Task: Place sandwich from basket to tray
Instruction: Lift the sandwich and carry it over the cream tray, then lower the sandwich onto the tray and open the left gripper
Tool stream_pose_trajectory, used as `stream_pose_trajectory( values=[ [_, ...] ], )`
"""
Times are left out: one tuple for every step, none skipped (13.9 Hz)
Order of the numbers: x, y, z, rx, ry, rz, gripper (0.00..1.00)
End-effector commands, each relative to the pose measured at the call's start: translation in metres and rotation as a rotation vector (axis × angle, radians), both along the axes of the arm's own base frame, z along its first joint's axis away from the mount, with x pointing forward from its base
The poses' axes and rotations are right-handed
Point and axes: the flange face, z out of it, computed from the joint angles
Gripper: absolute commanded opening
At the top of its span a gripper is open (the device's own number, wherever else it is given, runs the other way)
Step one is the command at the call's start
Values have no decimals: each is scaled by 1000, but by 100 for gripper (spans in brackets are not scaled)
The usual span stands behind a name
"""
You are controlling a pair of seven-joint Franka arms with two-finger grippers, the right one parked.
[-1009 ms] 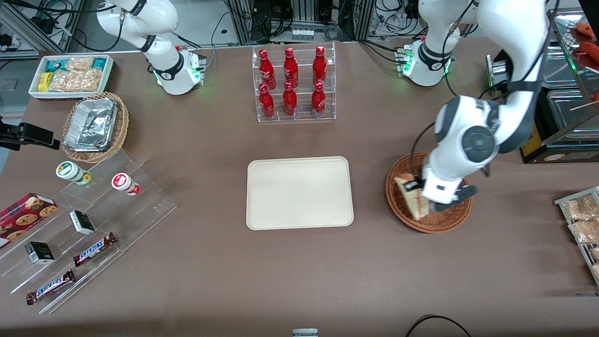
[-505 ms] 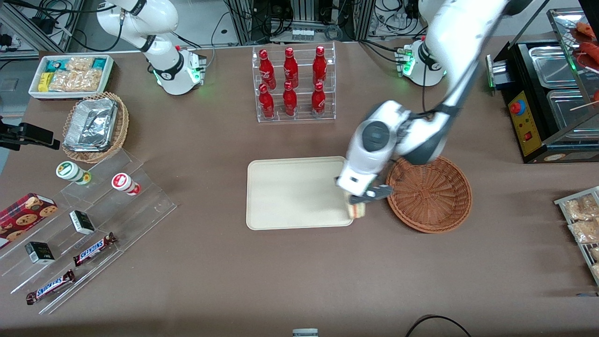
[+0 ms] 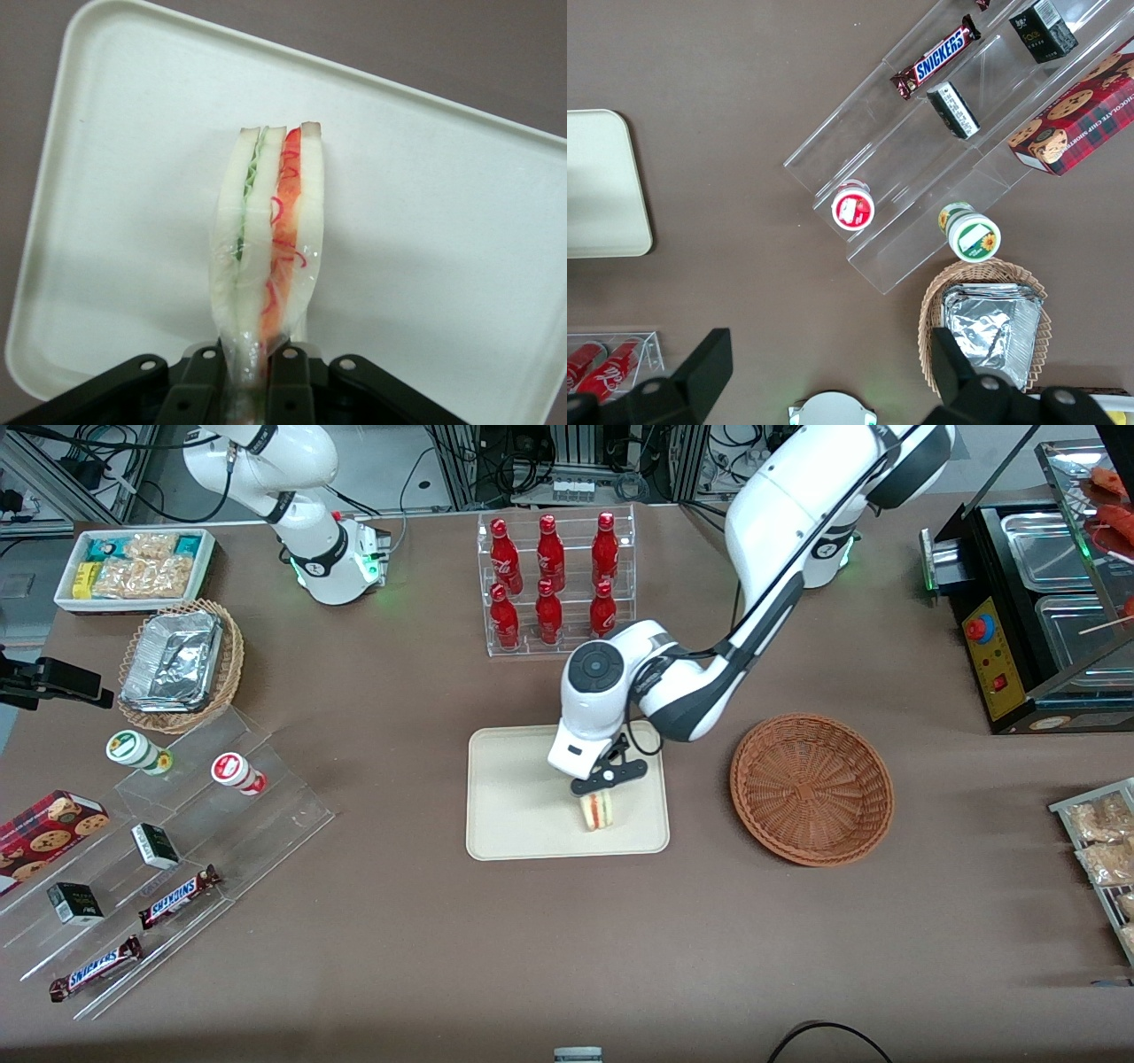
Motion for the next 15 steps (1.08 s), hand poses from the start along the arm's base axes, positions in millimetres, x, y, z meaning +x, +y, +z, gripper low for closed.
stream_pose_trajectory(
  values=[
    [0, -27, 0, -17, -16, 29, 0],
    [0, -30, -5, -16, -11, 34, 0],
    [1, -30, -7, -15, -8, 37, 0],
    [1, -30, -9, -15, -5, 38, 0],
    [3, -29, -9, -14, -5, 41, 6],
    [2, -29, -11, -15, -5, 37, 74],
    [2, -29, -14, -12, -5, 33, 100],
    [2, -29, -14, -13, -6, 30, 100],
    [4, -28, -7, -13, -13, 28, 100],
    [8, -27, 6, -16, -25, 32, 100],
    [16, -24, 24, -14, -33, 42, 100],
    [21, -24, 38, -6, -37, 47, 100],
    [25, -24, 52, 8, -38, 34, 100],
    [28, -23, 69, 19, -42, 6, 100],
    [31, -19, 86, 19, -44, -27, 100]
  ],
)
